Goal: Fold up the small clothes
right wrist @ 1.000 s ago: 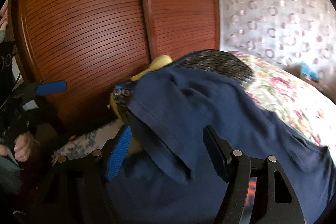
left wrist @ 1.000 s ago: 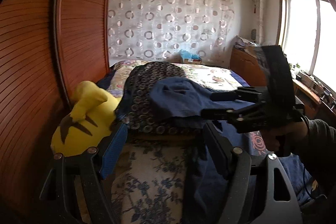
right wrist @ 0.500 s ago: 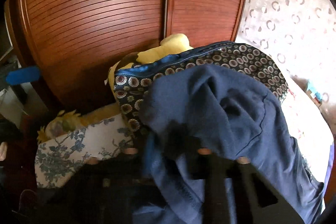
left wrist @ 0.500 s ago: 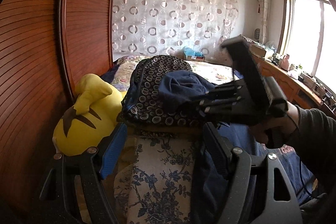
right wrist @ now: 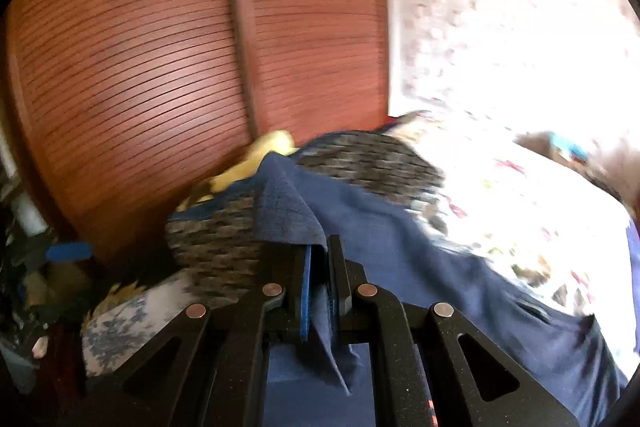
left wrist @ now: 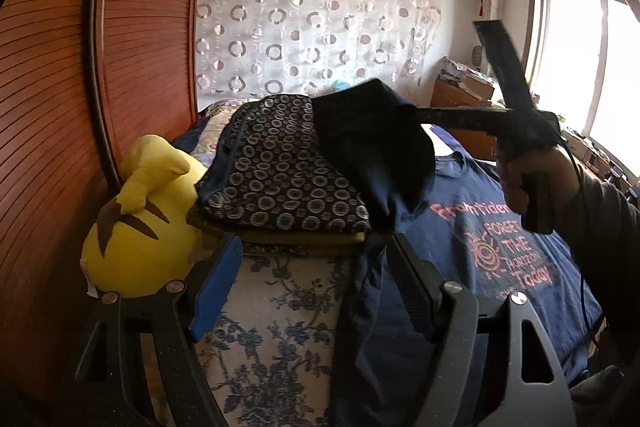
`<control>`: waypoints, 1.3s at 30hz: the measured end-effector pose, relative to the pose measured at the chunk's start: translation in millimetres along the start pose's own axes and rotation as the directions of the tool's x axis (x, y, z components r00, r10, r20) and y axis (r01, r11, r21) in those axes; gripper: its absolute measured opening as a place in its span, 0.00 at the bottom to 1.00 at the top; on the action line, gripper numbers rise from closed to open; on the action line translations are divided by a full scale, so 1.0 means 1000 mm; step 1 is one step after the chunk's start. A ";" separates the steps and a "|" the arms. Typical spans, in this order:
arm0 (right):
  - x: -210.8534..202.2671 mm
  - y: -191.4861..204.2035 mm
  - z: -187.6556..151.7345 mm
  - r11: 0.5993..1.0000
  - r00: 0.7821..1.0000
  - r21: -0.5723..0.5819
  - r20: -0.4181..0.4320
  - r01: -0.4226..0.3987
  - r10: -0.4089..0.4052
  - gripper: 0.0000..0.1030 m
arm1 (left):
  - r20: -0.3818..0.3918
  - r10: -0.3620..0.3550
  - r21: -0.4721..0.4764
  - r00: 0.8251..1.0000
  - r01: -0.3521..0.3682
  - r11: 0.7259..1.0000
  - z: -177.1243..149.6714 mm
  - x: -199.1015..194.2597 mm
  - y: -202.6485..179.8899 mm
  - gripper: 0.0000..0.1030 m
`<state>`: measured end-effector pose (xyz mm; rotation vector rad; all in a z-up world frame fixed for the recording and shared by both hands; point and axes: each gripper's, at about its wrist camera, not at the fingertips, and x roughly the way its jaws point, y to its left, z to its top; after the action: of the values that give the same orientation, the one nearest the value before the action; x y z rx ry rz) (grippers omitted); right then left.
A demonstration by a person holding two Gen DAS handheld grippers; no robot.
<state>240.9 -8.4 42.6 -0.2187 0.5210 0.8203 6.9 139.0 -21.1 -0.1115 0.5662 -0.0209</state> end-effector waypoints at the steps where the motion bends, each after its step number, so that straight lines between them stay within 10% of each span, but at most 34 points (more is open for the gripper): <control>1: 0.001 -0.011 -0.002 0.998 0.999 0.033 -0.013 0.050 -0.050 0.07 | -0.003 -0.003 0.003 1.000 0.003 1.000 -0.001 0.001 -0.002 0.73; 5: 0.000 -0.036 -0.015 0.989 0.995 0.110 -0.046 0.098 -0.093 0.47 | -0.014 -0.013 0.012 1.000 0.013 1.000 -0.001 0.006 -0.009 0.73; 24: -0.124 -0.035 -0.077 0.972 0.975 0.086 -0.053 0.220 -0.216 0.49 | -0.058 -0.102 0.079 0.993 0.106 0.991 0.005 0.043 -0.066 0.73; 39: -0.210 -0.078 -0.161 0.880 0.908 0.230 -0.173 0.415 -0.383 0.60 | -0.113 -0.117 0.119 0.987 0.130 0.984 0.021 0.079 -0.097 0.73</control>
<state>122.8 -256.2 13.9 -0.1254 0.6678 0.3282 86.0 41.0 -34.4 -0.0223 0.6611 -0.1838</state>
